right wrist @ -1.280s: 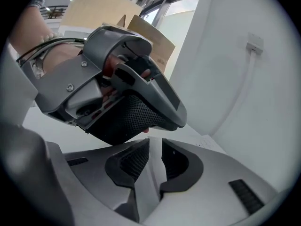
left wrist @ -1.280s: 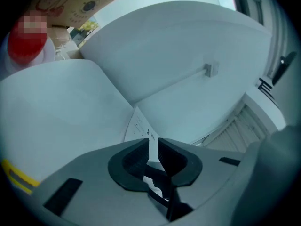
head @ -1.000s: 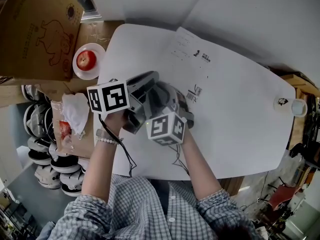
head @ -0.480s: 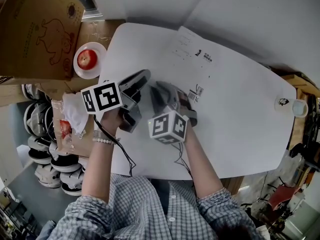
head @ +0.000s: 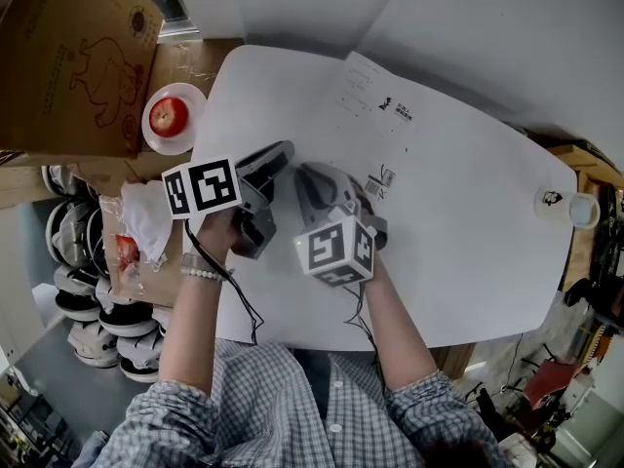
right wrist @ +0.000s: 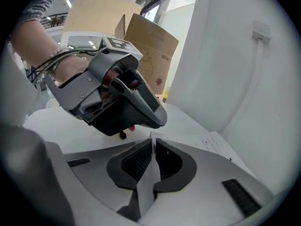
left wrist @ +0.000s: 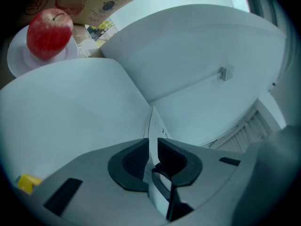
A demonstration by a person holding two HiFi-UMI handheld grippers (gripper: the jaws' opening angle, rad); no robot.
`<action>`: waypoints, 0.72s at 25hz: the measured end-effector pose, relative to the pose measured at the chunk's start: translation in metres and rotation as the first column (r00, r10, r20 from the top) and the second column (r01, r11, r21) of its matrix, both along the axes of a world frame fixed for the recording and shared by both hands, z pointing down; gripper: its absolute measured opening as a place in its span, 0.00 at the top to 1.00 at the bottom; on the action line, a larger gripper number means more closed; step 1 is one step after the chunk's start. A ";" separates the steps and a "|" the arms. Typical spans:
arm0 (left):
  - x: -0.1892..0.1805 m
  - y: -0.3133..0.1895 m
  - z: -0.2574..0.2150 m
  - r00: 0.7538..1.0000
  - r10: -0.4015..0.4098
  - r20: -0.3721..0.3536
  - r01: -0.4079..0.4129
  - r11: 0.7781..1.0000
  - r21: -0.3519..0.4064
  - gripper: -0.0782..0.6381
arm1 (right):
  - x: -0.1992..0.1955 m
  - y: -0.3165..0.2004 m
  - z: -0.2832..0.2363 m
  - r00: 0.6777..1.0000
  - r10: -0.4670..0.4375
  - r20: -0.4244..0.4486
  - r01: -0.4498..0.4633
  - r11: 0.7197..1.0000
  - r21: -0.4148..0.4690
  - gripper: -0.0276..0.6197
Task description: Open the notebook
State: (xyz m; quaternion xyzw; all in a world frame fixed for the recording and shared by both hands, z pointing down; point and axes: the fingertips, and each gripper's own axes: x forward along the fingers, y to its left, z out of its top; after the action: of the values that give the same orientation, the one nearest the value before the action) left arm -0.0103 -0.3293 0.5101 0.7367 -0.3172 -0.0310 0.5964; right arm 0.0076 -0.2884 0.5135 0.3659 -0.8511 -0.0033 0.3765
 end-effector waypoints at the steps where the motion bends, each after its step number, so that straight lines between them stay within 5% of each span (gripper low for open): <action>1: 0.003 0.001 0.000 1.000 0.008 -0.008 -0.008 1.000 -0.003 0.81 | 0.000 0.000 -0.001 1.000 0.001 0.000 -0.001 1.000 0.002 0.90; 12: 0.015 0.002 -0.010 0.983 -0.009 -0.181 0.003 1.000 -0.030 0.83 | -0.001 0.003 -0.002 0.997 -0.006 -0.072 0.014 0.995 0.099 0.90; 18: 0.016 0.000 -0.010 0.986 0.005 -0.168 -0.006 1.000 -0.010 0.83 | -0.003 -0.001 0.003 0.994 0.014 -0.104 0.000 0.992 0.130 0.82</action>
State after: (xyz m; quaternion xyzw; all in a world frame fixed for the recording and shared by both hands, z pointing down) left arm 0.0052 -0.3295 0.4997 0.7294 -0.2640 -0.0896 0.6247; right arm 0.0047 -0.2893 0.5162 0.3919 -0.8268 -0.0766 0.3962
